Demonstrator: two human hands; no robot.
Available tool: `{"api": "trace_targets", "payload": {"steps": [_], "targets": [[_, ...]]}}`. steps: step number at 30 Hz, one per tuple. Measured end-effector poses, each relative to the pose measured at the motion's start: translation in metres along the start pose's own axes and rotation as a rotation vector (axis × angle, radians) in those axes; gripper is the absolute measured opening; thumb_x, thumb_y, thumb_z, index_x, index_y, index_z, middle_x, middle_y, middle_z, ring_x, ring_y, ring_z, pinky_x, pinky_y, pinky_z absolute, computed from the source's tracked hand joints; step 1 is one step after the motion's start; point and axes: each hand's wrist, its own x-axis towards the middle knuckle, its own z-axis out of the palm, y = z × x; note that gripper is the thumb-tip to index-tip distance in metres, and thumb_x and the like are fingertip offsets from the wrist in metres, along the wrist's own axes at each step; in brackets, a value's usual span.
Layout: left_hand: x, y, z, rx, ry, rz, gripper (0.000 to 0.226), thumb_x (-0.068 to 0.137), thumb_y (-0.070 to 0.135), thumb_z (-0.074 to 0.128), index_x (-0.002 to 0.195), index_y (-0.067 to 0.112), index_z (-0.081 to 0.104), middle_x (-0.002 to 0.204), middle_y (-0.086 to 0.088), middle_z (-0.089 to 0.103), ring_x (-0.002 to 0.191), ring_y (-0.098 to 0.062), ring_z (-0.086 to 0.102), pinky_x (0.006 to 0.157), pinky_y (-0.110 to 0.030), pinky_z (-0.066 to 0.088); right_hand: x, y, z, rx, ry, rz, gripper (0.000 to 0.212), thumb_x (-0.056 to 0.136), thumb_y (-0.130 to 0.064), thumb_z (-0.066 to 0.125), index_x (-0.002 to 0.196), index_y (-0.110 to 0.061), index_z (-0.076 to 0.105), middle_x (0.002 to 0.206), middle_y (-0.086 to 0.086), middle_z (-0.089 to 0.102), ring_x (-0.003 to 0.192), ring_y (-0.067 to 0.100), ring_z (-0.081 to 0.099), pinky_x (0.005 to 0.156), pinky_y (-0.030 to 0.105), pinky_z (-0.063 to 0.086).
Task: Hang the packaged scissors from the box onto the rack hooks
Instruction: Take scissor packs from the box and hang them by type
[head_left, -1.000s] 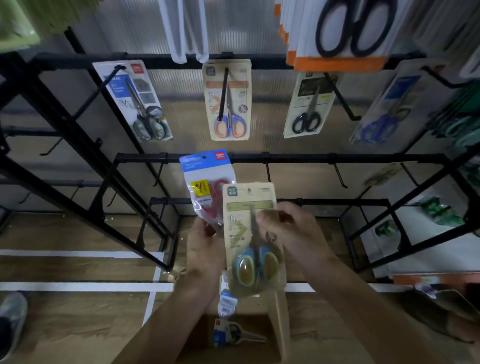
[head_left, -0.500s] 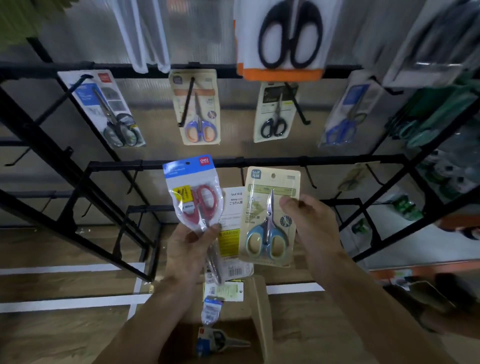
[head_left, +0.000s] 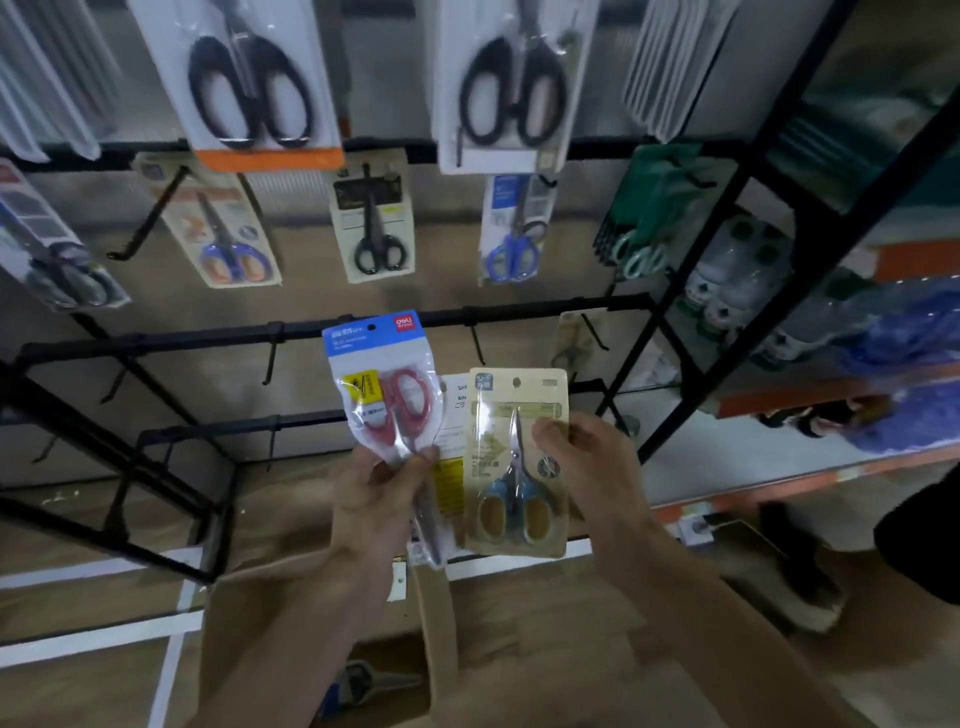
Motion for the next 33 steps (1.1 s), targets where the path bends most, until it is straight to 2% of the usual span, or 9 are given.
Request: {"api": "trace_targets", "payload": {"steps": [3,9,12,17,20,23,26,30,33], "targets": [[-0.013,0.001,0.021,-0.018,0.010,-0.008,0.019,0.090,0.011,0.074,0.109,0.014,0.072,0.100,-0.006,0.077,0.097,-0.029,0.072,0.092,-0.055,0.057,-0.008,0.013,-0.013,-0.095,-0.071,-0.008,0.020,0.091,-0.023,0.064,0.078,-0.008,0.064,0.075,0.009,0.066,0.063,0.017,0.057,0.053,0.023,0.043],[-0.033,-0.018,0.056,-0.077,-0.017,0.000,0.027,0.090,0.004,0.072,0.116,0.007,0.071,0.107,-0.011,0.077,0.098,-0.027,0.073,0.093,-0.050,0.058,-0.006,0.045,-0.040,-0.079,-0.045,0.029,0.013,0.092,-0.020,0.063,0.079,-0.021,0.067,0.081,-0.006,0.071,0.072,0.009,0.066,0.063,0.024,0.052],[-0.031,-0.032,0.061,-0.048,-0.014,0.000,0.023,0.088,0.006,0.075,0.109,0.015,0.073,0.103,-0.007,0.077,0.101,-0.029,0.072,0.095,-0.057,0.056,0.000,0.054,-0.050,-0.042,-0.007,0.055,0.015,0.092,-0.018,0.063,0.078,-0.017,0.069,0.073,-0.006,0.068,0.059,0.000,0.058,0.046,0.010,0.040],[-0.025,-0.047,0.060,-0.061,-0.003,-0.044,0.015,0.089,0.009,0.075,0.101,0.018,0.074,0.097,-0.002,0.079,0.096,-0.025,0.075,0.093,-0.057,0.057,0.013,0.061,-0.055,0.014,0.011,0.104,0.023,0.093,-0.022,0.061,0.075,-0.012,0.069,0.071,0.007,0.068,0.062,0.012,0.058,0.055,0.023,0.043],[-0.024,-0.047,0.064,-0.062,-0.015,-0.049,0.016,0.089,0.007,0.074,0.103,0.015,0.073,0.098,-0.002,0.079,0.092,-0.022,0.076,0.092,-0.054,0.059,0.020,0.064,-0.060,0.043,0.019,0.096,0.023,0.096,-0.023,0.059,0.077,-0.014,0.067,0.069,-0.004,0.066,0.059,0.002,0.059,0.051,0.016,0.044],[-0.020,-0.045,0.069,-0.036,-0.017,-0.072,0.014,0.088,0.009,0.075,0.099,0.018,0.073,0.096,0.002,0.079,0.092,-0.023,0.076,0.093,-0.055,0.057,0.028,0.067,-0.069,0.076,0.044,0.128,0.021,0.098,-0.026,0.059,0.084,-0.013,0.068,0.078,-0.002,0.067,0.067,0.011,0.060,0.047,0.014,0.044],[-0.010,-0.044,0.080,-0.027,-0.007,-0.076,0.016,0.087,0.010,0.077,0.099,0.020,0.073,0.098,0.002,0.079,0.097,-0.025,0.074,0.096,-0.057,0.055,0.044,0.070,-0.077,0.076,0.065,0.138,0.020,0.099,-0.023,0.058,0.085,-0.010,0.064,0.075,0.000,0.061,0.064,0.009,0.053,0.038,0.005,0.034],[0.017,-0.049,0.103,-0.037,0.040,-0.086,0.015,0.083,0.014,0.082,0.087,0.026,0.074,0.093,0.001,0.079,0.097,-0.028,0.073,0.095,-0.059,0.055,0.077,0.070,-0.079,0.125,0.075,0.181,0.017,0.099,-0.019,0.057,0.085,-0.013,0.064,0.075,0.000,0.062,0.063,0.009,0.055,0.037,0.007,0.037],[0.042,-0.051,0.120,-0.057,0.025,-0.101,0.016,0.084,0.015,0.081,0.092,0.026,0.073,0.092,0.005,0.078,0.098,-0.026,0.073,0.096,-0.058,0.055,0.115,0.069,-0.080,0.148,0.120,0.224,0.014,0.099,-0.019,0.057,0.090,-0.015,0.066,0.080,0.002,0.066,0.065,0.011,0.059,0.046,0.015,0.047]]}}
